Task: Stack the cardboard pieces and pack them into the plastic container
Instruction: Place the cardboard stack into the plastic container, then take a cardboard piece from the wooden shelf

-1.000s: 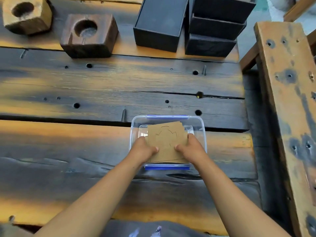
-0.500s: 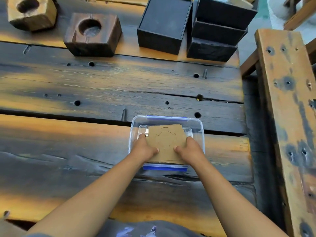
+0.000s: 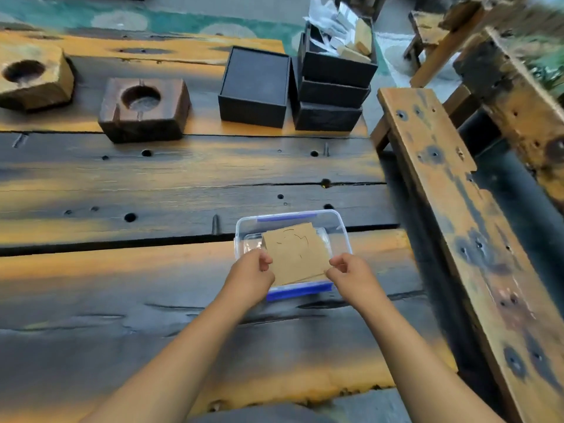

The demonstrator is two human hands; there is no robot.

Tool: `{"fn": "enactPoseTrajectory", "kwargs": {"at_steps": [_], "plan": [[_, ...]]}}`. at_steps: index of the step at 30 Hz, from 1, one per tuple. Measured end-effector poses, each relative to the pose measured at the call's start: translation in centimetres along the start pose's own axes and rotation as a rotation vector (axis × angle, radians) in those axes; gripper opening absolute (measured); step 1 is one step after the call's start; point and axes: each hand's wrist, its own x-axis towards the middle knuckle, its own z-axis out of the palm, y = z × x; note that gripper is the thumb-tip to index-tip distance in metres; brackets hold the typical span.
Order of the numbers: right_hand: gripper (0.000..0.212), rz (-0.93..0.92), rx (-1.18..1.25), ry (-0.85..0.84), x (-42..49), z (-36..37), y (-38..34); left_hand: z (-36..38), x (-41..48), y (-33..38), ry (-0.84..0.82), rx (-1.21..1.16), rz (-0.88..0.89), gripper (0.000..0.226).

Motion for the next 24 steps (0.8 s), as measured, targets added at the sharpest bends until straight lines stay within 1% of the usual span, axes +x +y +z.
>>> {"fn": "enactPoseTrajectory", "kwargs": {"at_steps": [3, 6, 8, 11, 13, 15, 17, 20, 22, 24], "plan": [[0.026, 0.066, 0.009, 0.080, -3.2, 1.0, 1.5, 0.9, -0.6, -0.1, -0.096, 0.135, 0.128, 0.027], [0.013, 0.128, 0.067, 0.143, -7.3, 1.6, 3.6, 2.8, -2.5, 0.3, -0.215, 0.306, 0.273, 0.028], [0.009, 0.171, 0.061, 0.208, -10.5, 0.9, 5.5, 4.7, -4.1, 1.1, -0.299, 0.402, 0.366, 0.025], [0.016, 0.250, 0.009, 0.310, -14.1, -0.5, 8.7, 7.1, -6.6, 1.9, -0.390, 0.582, 0.516, 0.018], [0.021, 0.303, -0.005, 0.353, -16.5, -1.4, 11.1, 9.0, -8.1, 2.4, -0.447, 0.705, 0.618, 0.029], [0.022, 0.333, -0.010, 0.390, -18.7, -2.2, 13.7, 11.0, -9.6, 2.9, -0.488, 0.794, 0.694, 0.036], [0.019, 0.373, 0.025, 0.444, -21.2, -2.8, 16.8, 13.5, -11.8, 3.4, -0.516, 0.871, 0.763, 0.036], [0.013, 0.454, 0.149, 0.490, -25.4, -3.1, 21.6, 17.5, -15.7, 3.9, -0.586, 0.984, 0.861, 0.033], [0.013, 0.501, 0.251, 0.517, -28.5, -3.4, 24.9, 20.4, -18.7, 4.4, -0.641, 1.060, 0.963, 0.030], [0.012, 0.549, 0.302, 0.558, -31.8, -3.6, 28.2, 23.5, -21.9, 4.8, -0.681, 1.121, 1.071, 0.031]]}}
